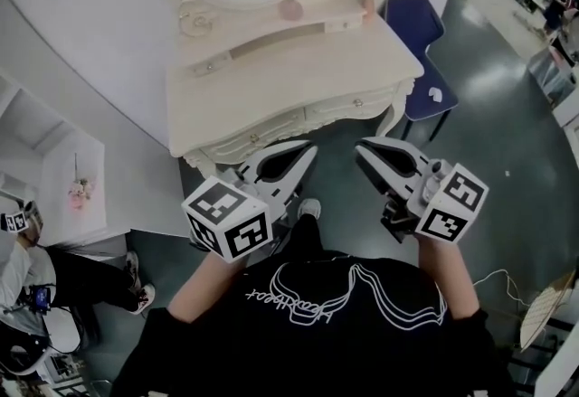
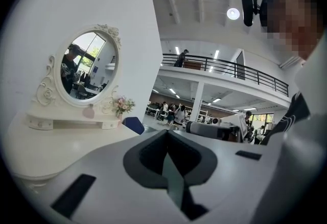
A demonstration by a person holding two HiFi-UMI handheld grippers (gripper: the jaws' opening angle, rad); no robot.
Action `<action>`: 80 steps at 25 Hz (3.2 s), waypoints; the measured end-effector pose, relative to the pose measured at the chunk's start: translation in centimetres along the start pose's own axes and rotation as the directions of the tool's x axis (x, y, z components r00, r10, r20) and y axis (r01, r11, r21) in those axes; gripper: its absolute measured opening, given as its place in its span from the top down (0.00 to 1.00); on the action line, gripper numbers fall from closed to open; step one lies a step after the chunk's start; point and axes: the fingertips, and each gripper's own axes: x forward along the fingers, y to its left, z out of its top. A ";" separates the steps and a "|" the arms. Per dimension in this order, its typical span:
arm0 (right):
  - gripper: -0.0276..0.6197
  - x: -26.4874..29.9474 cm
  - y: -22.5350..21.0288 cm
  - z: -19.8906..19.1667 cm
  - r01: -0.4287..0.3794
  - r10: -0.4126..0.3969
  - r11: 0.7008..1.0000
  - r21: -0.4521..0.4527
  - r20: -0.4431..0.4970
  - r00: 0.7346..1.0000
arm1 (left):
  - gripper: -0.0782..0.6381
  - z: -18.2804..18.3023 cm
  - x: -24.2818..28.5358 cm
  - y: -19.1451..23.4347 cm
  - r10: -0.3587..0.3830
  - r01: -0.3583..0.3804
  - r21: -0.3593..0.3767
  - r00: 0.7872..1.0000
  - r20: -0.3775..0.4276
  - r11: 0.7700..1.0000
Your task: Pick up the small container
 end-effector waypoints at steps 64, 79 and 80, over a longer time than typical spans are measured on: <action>0.62 37.1 -51.8 1.4 0.102 -0.113 0.993 -0.059 -0.221 0.969 | 0.89 7.4 22.2 51.0 0.202 -0.227 -0.227 0.971 -0.130 0.947; 0.60 41.0 -57.5 -4.0 0.120 -0.198 0.963 -0.241 -0.331 0.923 | 0.89 6.1 21.5 54.4 0.262 -0.297 -0.270 0.952 -0.157 0.916; 0.61 41.1 -57.7 -4.1 0.123 -0.201 0.962 -0.242 -0.330 0.922 | 0.89 6.0 21.4 54.5 0.265 -0.300 -0.276 0.951 -0.158 0.913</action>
